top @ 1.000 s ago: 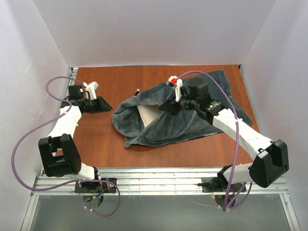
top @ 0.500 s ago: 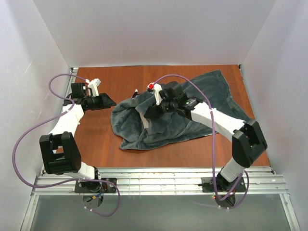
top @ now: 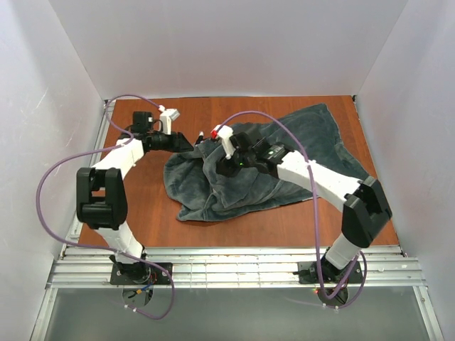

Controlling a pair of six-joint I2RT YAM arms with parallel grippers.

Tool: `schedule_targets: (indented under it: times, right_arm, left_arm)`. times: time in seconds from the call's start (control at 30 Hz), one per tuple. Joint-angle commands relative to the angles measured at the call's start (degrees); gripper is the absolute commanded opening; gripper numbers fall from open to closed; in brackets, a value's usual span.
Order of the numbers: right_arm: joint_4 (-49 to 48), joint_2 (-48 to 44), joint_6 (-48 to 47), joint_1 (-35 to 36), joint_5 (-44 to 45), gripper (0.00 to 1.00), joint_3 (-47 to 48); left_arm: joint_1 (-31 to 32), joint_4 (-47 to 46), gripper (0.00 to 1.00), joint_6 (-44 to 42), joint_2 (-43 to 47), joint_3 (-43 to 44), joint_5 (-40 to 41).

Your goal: Put the pillow into the pillowcase

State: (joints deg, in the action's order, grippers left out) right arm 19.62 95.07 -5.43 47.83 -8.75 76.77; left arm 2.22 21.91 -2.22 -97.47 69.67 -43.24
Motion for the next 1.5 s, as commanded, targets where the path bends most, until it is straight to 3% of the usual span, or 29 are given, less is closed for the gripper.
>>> schedule_targets:
  times: [0.0,0.13,0.2,0.23,0.27,0.3,0.4,0.43,0.53,0.6,0.67,0.77,0.83,1.0,1.13,1.4,1.47]
  right_arm:
    - [4.63,-5.42,-2.04,-3.79,2.51,0.56,0.93]
    - [8.50,-6.38,-2.74,-7.84,0.49,0.67,-1.97]
    - [9.03,-6.65,-3.27,-9.51,0.40,0.73,-4.16]
    - [8.86,-6.82,-3.62,-10.04,0.67,0.75,-4.96]
    - [8.86,-6.74,-3.97,-11.09,1.10,0.77,-5.66]
    - [8.95,-6.65,-4.41,-11.70,1.54,0.77,-6.37]
    - [9.74,-5.25,-5.20,-14.78,1.99,0.79,-9.18]
    - [9.83,-5.07,-5.90,-15.66,1.90,0.80,-10.49]
    - [10.18,-3.66,-8.36,-17.60,3.65,0.80,-11.73]
    - [11.14,-2.44,-9.15,-18.21,4.62,0.79,-9.55]
    - [11.32,-2.17,-8.64,-17.69,3.84,0.78,-4.39]
    - [12.99,-0.24,-8.72,-13.58,5.75,0.78,6.31]
    - [13.60,2.13,-8.63,-9.28,6.64,0.78,11.35]
    - [13.69,11.86,-7.76,-0.56,15.25,0.81,21.20]
    - [13.52,19.53,-7.22,3.22,20.87,0.86,25.08]
    - [11.85,29.64,-8.02,3.85,28.96,0.91,23.78]
    - [11.76,31.40,-7.93,3.76,28.88,0.88,22.73]
  left_arm:
    - [3.05,-1.26,0.54,-7.97,-2.45,3.79,-3.42]
    - [6.83,-1.52,0.54,-6.58,-8.07,7.49,-4.30]
    - [7.45,-2.48,0.47,-5.35,-10.98,9.33,-4.39]
    - [7.45,-4.14,0.37,-4.38,-11.77,9.87,-3.87]
    - [7.45,-5.38,0.16,-2.11,-13.08,10.31,-3.34]
    - [7.45,-6.08,0.03,-1.39,-13.70,11.09,-2.29]
    - [5.71,-11.78,0.00,4.04,-13.80,13.56,5.60]
    - [4.73,-17.89,0.00,6.33,-13.54,13.65,12.94]
    - [1.04,-24.08,0.00,13.11,-15.81,17.93,24.84]
    - [-1.06,-18.88,0.32,13.82,-21.23,25.29,30.49]
    - [-1.69,-14.88,0.41,13.21,-20.84,25.96,28.06]
    - [-2.13,-15.06,0.52,11.89,-13.47,18.09,22.79]
    - [-2.13,-14.71,0.68,12.15,-6.20,13.06,21.63]
    - [-3.87,-13.48,0.73,15.48,7.28,-2.05,16.80]
    - [-4.06,-11.37,0.74,17.77,15.19,-8.65,14.86]
    - [-4.06,-8.91,0.75,22.16,25.83,-18.77,15.73]
    - [-4.15,-8.82,0.75,22.61,27.24,-21.75,17.39]
